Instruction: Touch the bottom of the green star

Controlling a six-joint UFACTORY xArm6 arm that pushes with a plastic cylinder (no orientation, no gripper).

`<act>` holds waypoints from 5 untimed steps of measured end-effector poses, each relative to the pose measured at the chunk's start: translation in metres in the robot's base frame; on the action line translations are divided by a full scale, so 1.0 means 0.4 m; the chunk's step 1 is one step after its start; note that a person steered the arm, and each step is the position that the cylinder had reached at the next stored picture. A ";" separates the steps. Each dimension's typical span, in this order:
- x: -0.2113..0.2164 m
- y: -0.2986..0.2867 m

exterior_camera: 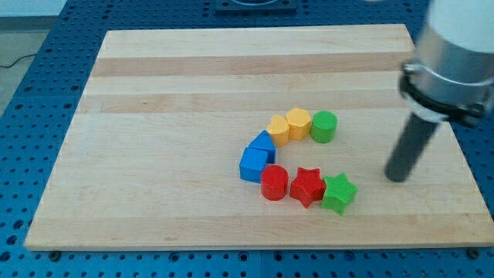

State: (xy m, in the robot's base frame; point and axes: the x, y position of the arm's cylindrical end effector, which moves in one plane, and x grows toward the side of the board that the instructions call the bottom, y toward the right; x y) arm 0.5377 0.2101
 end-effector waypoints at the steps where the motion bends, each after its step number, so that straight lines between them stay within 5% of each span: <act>1: 0.039 0.112; 5: -0.049 0.148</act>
State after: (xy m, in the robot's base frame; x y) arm 0.5179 0.2694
